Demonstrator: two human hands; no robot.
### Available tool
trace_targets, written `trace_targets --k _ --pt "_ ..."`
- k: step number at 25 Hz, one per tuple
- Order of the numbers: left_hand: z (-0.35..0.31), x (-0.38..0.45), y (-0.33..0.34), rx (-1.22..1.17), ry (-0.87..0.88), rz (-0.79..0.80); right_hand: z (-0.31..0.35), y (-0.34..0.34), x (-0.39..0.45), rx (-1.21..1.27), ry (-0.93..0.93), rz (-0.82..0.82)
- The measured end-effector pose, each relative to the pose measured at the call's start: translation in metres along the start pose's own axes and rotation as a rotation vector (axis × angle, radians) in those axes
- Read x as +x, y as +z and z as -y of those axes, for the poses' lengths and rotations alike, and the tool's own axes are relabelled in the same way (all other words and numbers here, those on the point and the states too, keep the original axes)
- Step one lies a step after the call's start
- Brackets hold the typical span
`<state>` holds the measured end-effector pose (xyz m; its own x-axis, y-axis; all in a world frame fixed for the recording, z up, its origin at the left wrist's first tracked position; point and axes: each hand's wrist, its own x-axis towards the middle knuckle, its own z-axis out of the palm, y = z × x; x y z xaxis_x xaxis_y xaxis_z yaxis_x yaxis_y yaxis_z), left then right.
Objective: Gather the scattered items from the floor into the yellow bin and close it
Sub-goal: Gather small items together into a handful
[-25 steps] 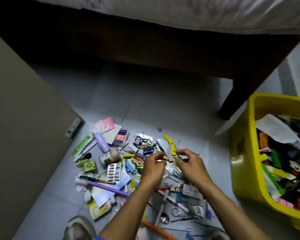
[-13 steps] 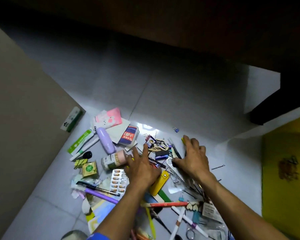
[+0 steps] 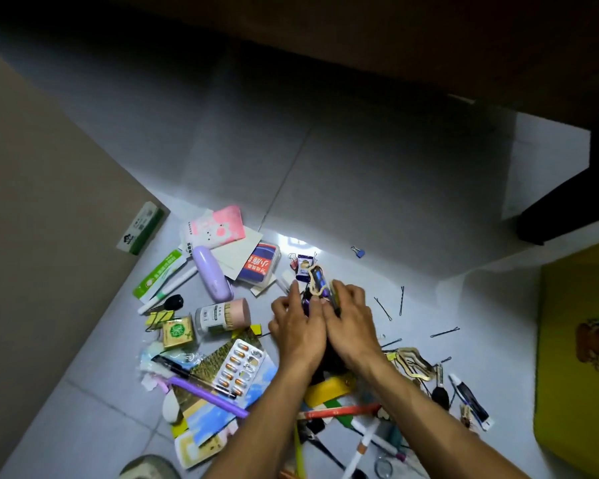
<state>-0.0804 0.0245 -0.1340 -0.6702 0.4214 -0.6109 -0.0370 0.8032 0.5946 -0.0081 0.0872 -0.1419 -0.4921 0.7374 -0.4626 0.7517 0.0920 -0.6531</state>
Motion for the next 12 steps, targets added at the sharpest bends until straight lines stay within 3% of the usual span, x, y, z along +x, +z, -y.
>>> trace_targets --k 7,12 --pt "0.002 -0.007 0.019 -0.530 -0.026 0.011 0.006 0.009 -0.018 0.564 0.167 0.032" --pt "-0.005 -0.031 0.015 -0.649 0.034 0.019 0.012 -0.011 -0.039 0.925 0.218 0.042"
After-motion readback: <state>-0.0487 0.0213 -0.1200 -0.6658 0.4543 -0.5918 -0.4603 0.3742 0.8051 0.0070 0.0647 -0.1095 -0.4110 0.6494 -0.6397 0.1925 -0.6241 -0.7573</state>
